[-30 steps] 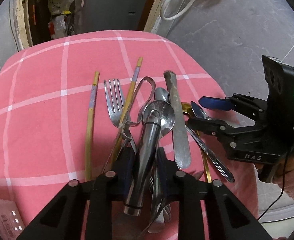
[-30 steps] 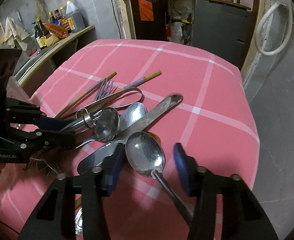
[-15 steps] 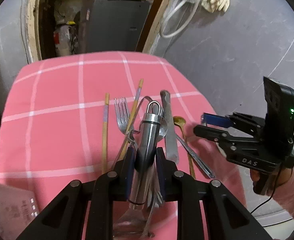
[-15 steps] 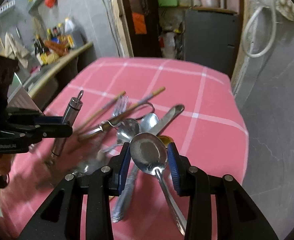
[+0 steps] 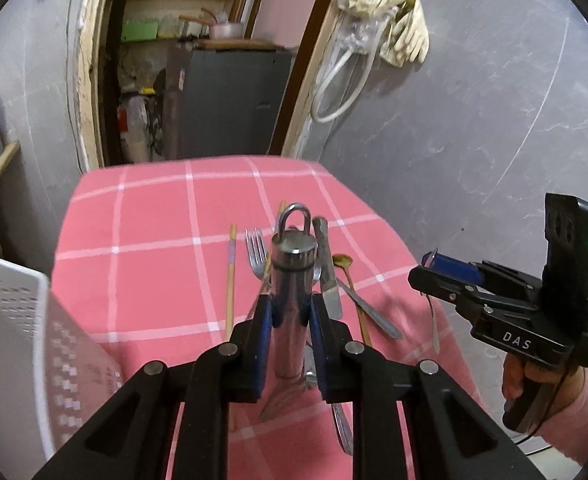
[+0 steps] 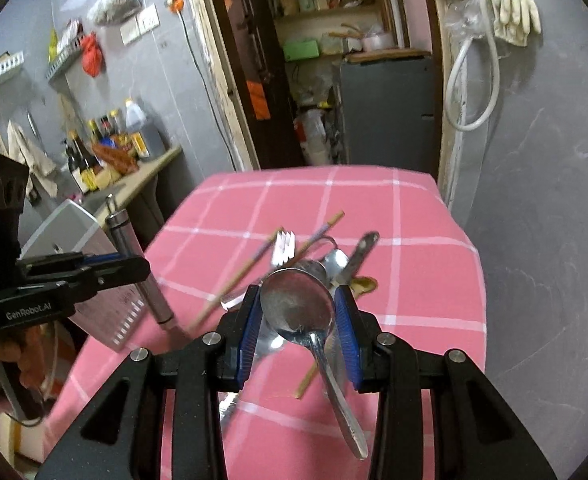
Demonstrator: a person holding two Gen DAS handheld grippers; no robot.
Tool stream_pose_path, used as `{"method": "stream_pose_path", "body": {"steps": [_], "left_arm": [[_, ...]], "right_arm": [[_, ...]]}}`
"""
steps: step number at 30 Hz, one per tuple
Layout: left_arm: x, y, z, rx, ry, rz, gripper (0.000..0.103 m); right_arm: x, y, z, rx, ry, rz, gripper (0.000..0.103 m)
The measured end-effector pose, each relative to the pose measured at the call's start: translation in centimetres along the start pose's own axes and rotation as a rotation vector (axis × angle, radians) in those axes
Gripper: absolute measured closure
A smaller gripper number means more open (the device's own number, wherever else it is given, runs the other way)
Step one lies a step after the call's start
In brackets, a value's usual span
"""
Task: Organize utensils
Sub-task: 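Grasp the cylindrical tea infuser with the left tool while the right grasps a silver spoon, then carry the infuser and spoon over the white caddy and open both tools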
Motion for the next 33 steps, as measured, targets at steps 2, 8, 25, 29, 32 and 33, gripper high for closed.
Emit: {"method": "stream_pose_path", "body": {"steps": [2, 8, 25, 29, 32, 33], "left_arm": [[-1.3, 0.0, -0.4, 0.006, 0.028, 0.001, 0.085], [-6.1, -0.2, -2.6, 0.038, 0.109, -0.013, 0.085], [-21.9, -6.7, -5.3, 0.031, 0.253, -0.204, 0.085], [-21.9, -8.0, -4.0, 0.02, 0.234, -0.208, 0.085], [-21.3, -8.8, -3.0, 0.012, 0.224, -0.2, 0.085], [-20.9, -8.8, -2.9, 0.011, 0.221, -0.2, 0.085]], "right_arm": [[-1.0, -0.9, -0.8, 0.002, 0.028, -0.003, 0.07], [-4.3, -4.0, -4.8, 0.055, 0.142, -0.078, 0.07], [-3.2, -20.9, -12.8, 0.165, 0.328, -0.507, 0.07], [-0.8, -24.1, -11.8, 0.181, 0.31, -0.562, 0.07], [1.3, -25.6, -10.6, 0.192, 0.283, -0.585, 0.07], [2.1, -25.8, -10.1, 0.192, 0.273, -0.584, 0.07]]}}
Point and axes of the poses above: each gripper's, at about its wrist camera, not at the fingertips, and x roughly the way its jaws point, y to its right, z to its underside, the point moved 6 cm from there along x, roughly the way its jaws point, and after that the axes turned 6 degrees about z, right-handed, at the moved point
